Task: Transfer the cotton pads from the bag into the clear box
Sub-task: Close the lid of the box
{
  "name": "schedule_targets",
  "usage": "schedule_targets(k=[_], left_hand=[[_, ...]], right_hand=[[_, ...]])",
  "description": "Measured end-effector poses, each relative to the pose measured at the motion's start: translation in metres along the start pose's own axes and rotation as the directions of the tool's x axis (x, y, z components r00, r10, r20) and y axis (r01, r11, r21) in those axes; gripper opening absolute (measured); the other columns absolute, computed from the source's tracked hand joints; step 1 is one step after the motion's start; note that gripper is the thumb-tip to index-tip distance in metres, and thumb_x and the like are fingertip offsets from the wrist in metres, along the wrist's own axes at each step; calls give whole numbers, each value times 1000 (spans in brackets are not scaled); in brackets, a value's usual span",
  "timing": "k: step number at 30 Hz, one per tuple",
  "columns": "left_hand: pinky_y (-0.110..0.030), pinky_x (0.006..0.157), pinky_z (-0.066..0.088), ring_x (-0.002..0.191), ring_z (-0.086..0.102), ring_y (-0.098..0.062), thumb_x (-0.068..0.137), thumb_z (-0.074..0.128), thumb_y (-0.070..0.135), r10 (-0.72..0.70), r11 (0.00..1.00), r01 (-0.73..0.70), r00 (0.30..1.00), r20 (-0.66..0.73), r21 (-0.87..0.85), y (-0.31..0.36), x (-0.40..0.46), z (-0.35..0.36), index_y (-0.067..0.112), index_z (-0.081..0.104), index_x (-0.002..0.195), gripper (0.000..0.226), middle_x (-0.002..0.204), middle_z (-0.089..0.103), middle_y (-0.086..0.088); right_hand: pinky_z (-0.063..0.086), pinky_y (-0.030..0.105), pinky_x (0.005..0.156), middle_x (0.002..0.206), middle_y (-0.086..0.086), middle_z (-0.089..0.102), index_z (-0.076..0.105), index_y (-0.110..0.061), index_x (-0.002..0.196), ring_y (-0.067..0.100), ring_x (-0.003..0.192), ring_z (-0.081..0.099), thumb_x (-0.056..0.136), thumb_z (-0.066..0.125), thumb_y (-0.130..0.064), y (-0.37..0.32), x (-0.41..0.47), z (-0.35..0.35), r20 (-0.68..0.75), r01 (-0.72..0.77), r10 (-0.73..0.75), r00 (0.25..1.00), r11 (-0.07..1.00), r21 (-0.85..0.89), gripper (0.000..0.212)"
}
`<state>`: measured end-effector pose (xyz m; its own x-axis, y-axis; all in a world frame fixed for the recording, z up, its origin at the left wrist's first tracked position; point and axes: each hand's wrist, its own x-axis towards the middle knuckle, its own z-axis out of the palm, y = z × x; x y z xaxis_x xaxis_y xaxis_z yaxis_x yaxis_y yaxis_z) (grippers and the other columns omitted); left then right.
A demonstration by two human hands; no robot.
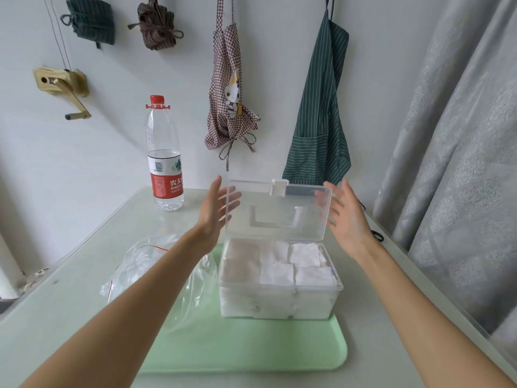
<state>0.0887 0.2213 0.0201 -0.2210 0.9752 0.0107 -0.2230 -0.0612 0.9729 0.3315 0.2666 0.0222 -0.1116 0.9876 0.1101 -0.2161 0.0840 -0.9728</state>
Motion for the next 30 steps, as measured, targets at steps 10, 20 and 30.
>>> schedule_targets(k=[10, 20, 30], left_hand=[[-28, 103, 28, 127, 39, -5, 90, 43, 50, 134, 870, -234, 960, 247, 434, 0, -59, -16, 28, 50, 130, 46, 136, 47, 10], [-20, 113, 12, 137, 11, 10, 93, 44, 46, 141, 442, -452, 888, 437, 775, -29, -107, -45, 33, 39, 138, 47, 149, 27, 21], [-41, 109, 31, 132, 45, -25, 75, 70, 53, 325, -351, -618, 625, 710, 704, -58, -100, -19, 32, 28, 147, 85, 147, 42, 1]], right_hand=[[28, -5, 88, 121, -20, 56, 62, -29, 120, -22, 108, 43, 96, 49, -35, -16, -60, 3, 292, 334, -190, 937, 729, -598, 28], [30, 16, 108, 127, -20, 55, 64, -38, 114, -11, 121, 44, 90, 61, -32, 21, -109, -22, 384, 407, -161, 909, 534, -741, 25], [20, 35, 111, 144, -5, 45, 35, -33, 144, 21, 132, 43, 75, 72, -47, 55, -117, -8, 588, 563, -321, 743, -175, -808, 79]])
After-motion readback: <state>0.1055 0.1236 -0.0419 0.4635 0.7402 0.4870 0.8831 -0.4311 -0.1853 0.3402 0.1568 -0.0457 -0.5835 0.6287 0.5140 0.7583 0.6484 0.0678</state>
